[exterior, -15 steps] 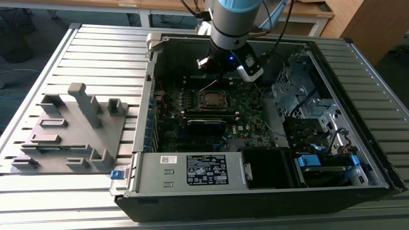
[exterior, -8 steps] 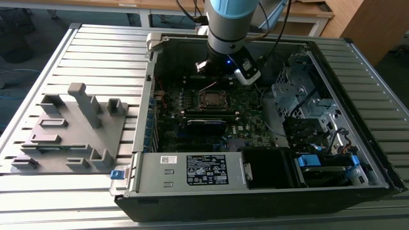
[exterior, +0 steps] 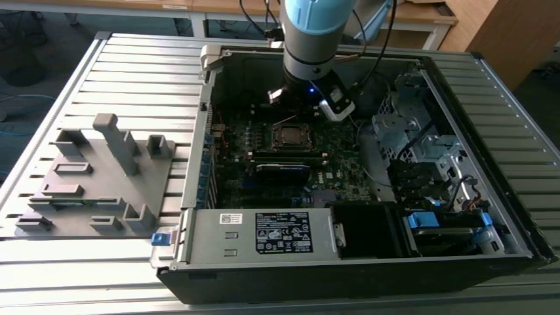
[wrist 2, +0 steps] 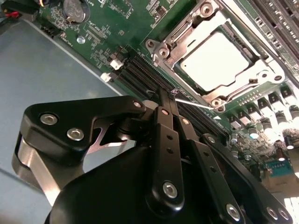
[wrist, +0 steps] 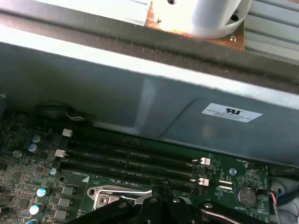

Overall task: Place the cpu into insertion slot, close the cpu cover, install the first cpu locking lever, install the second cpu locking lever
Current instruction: 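Install the first cpu locking lever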

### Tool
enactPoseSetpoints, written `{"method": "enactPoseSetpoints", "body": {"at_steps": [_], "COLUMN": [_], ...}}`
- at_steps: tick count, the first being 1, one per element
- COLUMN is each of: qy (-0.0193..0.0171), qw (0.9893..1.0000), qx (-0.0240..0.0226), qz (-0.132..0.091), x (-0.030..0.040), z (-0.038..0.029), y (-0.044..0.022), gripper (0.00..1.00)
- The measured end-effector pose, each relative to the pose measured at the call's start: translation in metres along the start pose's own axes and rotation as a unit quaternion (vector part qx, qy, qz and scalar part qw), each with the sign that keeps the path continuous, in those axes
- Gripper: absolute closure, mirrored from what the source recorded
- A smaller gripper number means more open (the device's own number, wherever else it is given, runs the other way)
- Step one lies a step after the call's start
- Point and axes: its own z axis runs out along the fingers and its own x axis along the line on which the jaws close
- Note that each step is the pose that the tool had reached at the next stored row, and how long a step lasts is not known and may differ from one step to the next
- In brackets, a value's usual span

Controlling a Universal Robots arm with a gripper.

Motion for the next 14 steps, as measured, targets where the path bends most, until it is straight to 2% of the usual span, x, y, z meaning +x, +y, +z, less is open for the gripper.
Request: {"method": "enactPoseSetpoints", "body": {"at_steps": [3, 14], "qy": [0.0, 0.0], "qw": [1.0, 1.0], "qx": [0.0, 0.0], "qz": [0.0, 0.0], "x": [0.0025, 0.0123], "z": [0.0021, 0.0028], "y": [-0.0003, 0.0033], "gripper": [0.9, 0.9]}}
